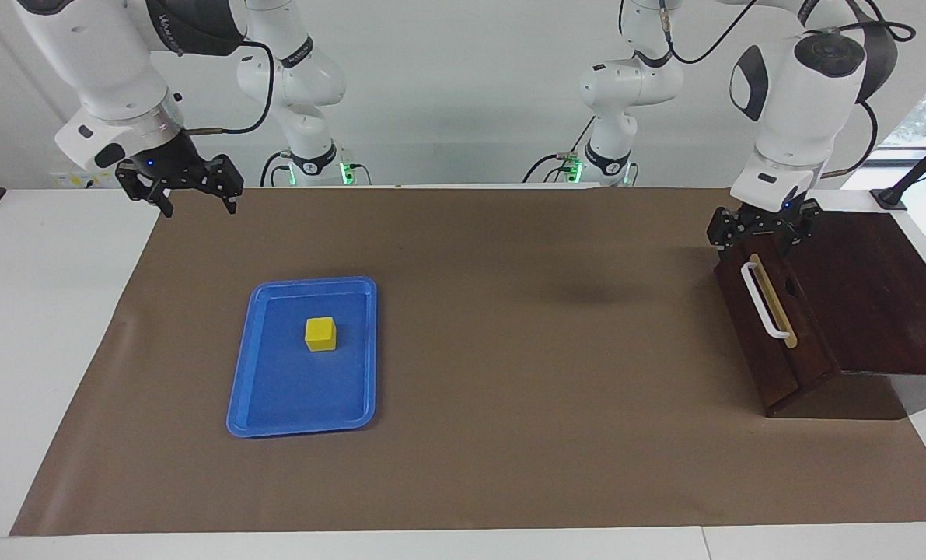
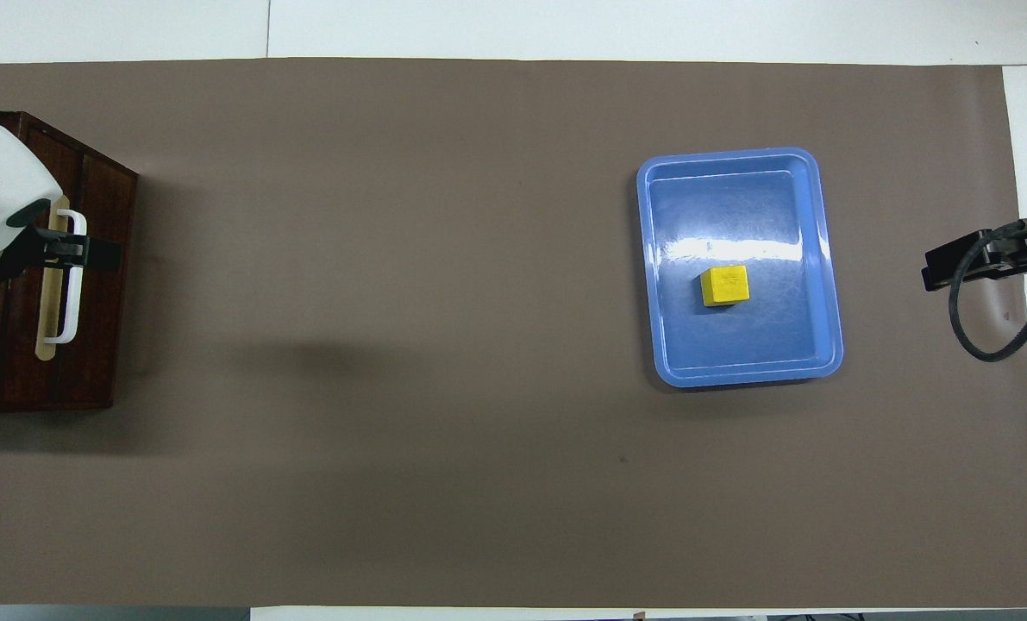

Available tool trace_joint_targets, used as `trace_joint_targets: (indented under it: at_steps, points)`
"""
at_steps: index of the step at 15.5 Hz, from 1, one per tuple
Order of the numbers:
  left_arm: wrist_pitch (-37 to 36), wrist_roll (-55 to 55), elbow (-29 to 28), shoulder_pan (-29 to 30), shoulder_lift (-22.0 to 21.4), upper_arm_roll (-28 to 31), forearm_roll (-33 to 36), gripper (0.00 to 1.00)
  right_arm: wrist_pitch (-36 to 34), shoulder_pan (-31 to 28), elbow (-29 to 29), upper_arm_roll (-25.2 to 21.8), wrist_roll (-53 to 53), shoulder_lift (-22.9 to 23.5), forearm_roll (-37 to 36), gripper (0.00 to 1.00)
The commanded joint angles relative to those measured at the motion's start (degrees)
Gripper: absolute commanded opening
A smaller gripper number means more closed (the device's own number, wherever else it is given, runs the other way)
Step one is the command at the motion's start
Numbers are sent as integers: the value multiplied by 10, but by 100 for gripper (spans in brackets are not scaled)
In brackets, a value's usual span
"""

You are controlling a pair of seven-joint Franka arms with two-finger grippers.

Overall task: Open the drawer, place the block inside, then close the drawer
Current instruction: 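Grasp the drawer handle with the left gripper and pull the drawer open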

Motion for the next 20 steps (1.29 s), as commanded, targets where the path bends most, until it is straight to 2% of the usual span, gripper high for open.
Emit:
trace_joint_targets:
  at_steps: [1,3,5,7,11,14,17,20]
  points:
    - [45,-9,-8,-4,42,2,49,100,44,-7,-74,7,88,-36,39,100]
    - [71,-12,-17,-1,64,2,75,100,73,-12,-129,7,170,-58,76,100]
    - [119,-10,-40,6,78,2,115,100,104,-18,-171,6,246,-59,112,100]
    - [144,-9,-53,24,78,1,118,100,128,-41,-190,5,293,-35,138,100]
    - [156,-11,-81,26,78,2,118,100,206,-77,-221,4,428,37,243,100]
    - [167,-11,-96,26,76,2,118,100,261,-80,-266,4,454,46,304,100]
    - [174,-47,-97,3,79,-2,118,100,271,-81,-261,4,468,92,340,100]
    - [172,-127,-91,-64,80,-3,109,100,270,-84,-222,2,471,155,359,100]
